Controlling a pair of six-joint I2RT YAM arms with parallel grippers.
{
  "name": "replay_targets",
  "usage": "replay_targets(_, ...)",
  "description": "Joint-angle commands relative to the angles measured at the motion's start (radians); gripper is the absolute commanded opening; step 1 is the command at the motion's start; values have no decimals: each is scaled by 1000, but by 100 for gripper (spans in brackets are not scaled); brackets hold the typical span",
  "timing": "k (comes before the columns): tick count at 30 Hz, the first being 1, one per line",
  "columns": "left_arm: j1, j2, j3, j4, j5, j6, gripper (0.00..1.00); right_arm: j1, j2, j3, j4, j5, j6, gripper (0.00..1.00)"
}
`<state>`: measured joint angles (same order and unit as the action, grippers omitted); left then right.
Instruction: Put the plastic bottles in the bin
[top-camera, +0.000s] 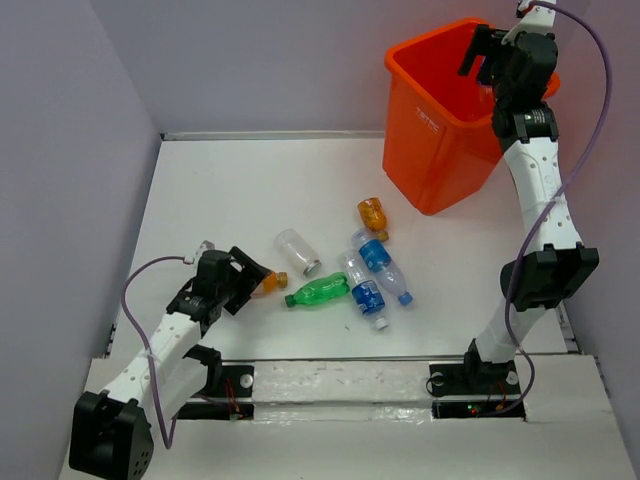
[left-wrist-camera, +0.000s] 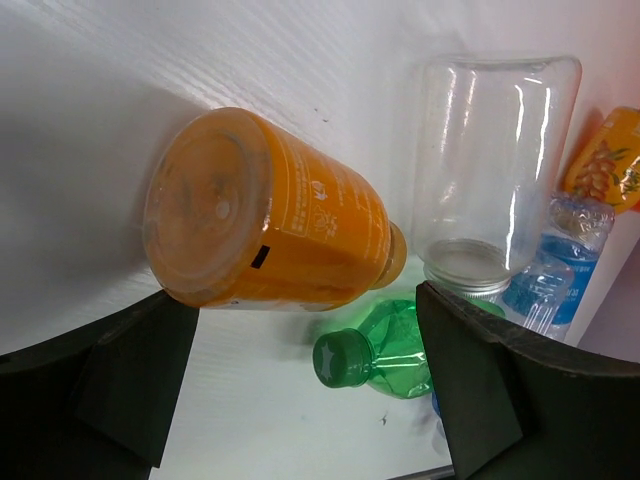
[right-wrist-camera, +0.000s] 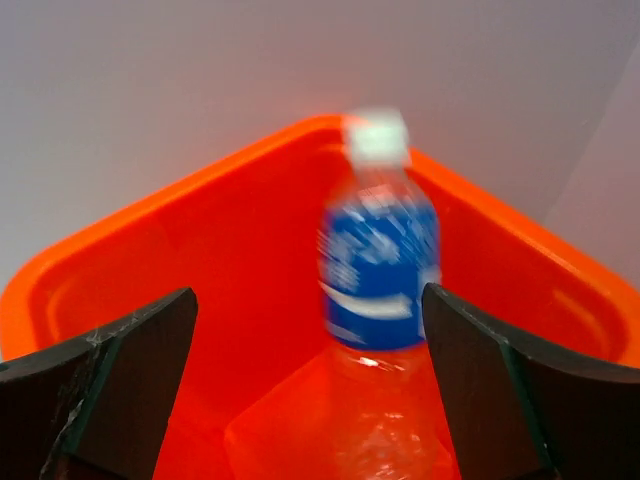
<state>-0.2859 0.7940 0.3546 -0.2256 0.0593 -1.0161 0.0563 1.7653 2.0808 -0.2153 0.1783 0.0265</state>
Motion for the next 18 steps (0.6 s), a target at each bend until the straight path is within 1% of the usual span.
replay_targets(1, 2, 7, -29, 71, -49, -29, 99, 10, -88, 17, -4, -120, 85, 100)
replay_targets(2, 1, 8, -32, 75, -49, -32, 99, 10, -110, -5, -4, -210, 104, 100)
replay_targets(3, 2, 11, -39, 81, -49, -33, 99, 10, -134, -52, -6, -253, 142, 100)
replay_targets(4, 2, 10, -42, 86, -64, -36, 99, 10, -182, -82, -3, -358, 163, 100)
replay_targets(6, 2, 8, -49, 94, -91, -45, 99, 10, -228, -148, 8, -454, 203, 100)
replay_targets(7, 2, 7, -52, 106, -96, -50, 99, 51, -249, -227, 22, -486, 217, 100)
replay_targets(8, 2, 7, -58, 114, -99, -61, 99, 71, -292, -269, 27, -523, 217, 100)
replay_targets(10, 1, 10, -63, 130, -111, -68, 99, 118, -329, -350, 45, -559, 208, 100)
replay_targets(11, 2, 13, -63, 135, -121, -72, 99, 170, -345, -431, 51, -579, 202, 99)
replay_targets(12, 2, 17, -63, 144, -145, -70, 99, 194, -368, -465, 56, -620, 190, 99)
replay_targets(15, 1, 43, -66, 160, -188, -67, 99, 295, -388, -575, 57, -663, 158, 99)
replay_targets(18, 2, 77, -72, 199, -197, -78, 99, 362, -395, -662, 54, -677, 136, 99)
